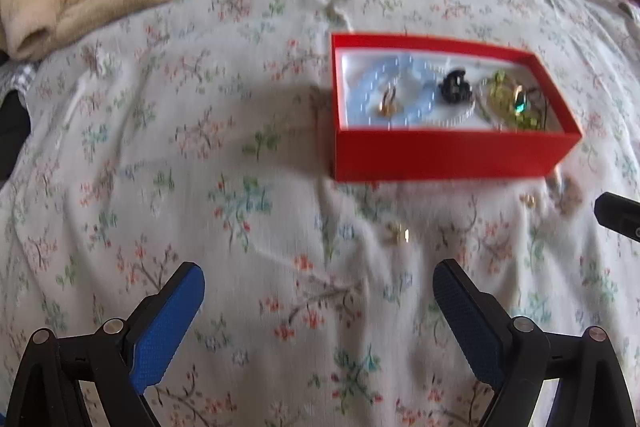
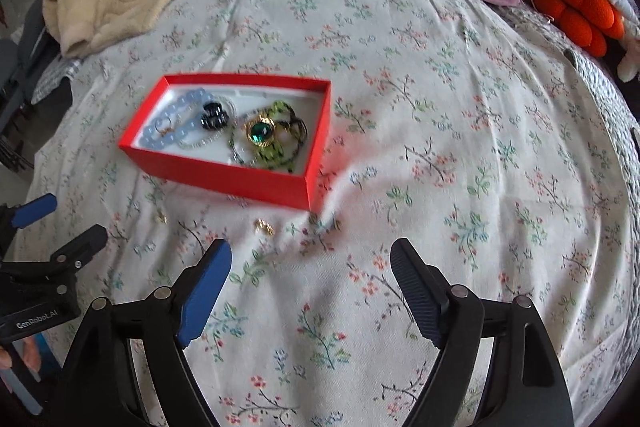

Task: Organize jewelry
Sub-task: 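Move the left tool to the small gold stud earring and close on it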

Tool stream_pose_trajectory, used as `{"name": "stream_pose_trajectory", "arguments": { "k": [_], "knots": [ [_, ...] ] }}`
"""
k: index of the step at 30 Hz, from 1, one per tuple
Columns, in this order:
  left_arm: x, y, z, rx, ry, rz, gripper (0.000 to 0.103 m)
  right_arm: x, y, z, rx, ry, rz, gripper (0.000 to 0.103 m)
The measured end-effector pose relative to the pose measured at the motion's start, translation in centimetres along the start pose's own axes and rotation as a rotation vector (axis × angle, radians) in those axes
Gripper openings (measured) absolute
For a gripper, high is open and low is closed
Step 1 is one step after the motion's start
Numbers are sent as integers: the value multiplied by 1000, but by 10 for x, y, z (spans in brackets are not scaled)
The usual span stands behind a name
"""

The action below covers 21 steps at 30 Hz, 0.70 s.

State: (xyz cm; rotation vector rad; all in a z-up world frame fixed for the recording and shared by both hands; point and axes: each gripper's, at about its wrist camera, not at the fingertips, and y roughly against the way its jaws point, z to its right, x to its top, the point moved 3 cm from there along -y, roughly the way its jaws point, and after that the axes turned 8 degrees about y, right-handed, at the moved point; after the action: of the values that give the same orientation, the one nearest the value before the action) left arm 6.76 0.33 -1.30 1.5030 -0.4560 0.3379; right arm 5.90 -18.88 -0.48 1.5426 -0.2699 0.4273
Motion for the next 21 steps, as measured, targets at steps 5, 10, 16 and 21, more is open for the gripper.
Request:
{"name": "stream_pose_trajectory", "arguments": {
  "k": [5, 10, 16, 21],
  "knots": [
    [-16, -9, 1, -7, -19, -35, 95, -16, -11, 3, -31, -10, -70, 84],
    [-32, -26, 3, 0, -56, -81, 95, -31, -27, 2, -54, 18, -132, 84],
    [-43, -44, 12, -10, -109, -99, 95, -49, -52, -4, -76, 79, -185, 88],
    [-39, -46, 15, -39, -113, -63, 95, -53, -57, -2, -97, 96, -153, 103]
  ]
}}
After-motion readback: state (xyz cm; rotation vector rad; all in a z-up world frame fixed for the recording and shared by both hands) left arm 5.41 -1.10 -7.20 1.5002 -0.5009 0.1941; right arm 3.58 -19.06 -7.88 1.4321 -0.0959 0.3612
